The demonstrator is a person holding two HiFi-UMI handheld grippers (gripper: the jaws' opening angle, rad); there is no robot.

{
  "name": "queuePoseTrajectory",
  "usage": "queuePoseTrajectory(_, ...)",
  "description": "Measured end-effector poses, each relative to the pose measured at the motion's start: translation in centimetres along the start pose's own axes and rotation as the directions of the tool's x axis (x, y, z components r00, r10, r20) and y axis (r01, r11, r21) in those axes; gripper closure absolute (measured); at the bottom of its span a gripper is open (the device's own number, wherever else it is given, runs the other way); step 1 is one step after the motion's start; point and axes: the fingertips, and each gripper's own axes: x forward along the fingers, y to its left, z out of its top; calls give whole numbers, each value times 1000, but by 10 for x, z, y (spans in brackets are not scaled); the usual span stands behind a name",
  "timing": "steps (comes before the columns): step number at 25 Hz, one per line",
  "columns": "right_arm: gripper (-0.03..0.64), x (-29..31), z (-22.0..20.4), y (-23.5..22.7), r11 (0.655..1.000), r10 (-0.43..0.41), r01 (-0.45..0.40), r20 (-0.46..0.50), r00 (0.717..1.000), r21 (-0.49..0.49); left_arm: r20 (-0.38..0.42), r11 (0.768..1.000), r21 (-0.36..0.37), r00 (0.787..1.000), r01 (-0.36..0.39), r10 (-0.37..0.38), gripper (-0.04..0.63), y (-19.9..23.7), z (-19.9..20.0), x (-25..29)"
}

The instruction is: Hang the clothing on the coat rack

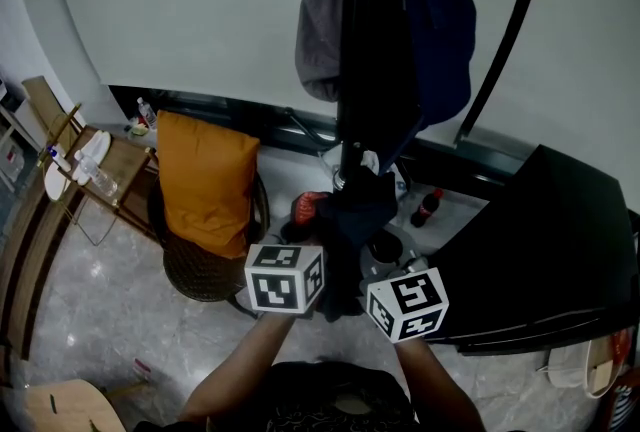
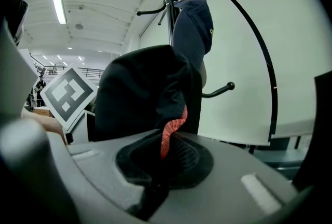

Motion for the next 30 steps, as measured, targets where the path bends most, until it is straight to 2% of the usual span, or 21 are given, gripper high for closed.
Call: queuePoseTrajectory(30,600,20,-15,-9,1000,-17,17,-29,999,14,-41,1000,-2,999,27,-27,577,4,-15,16)
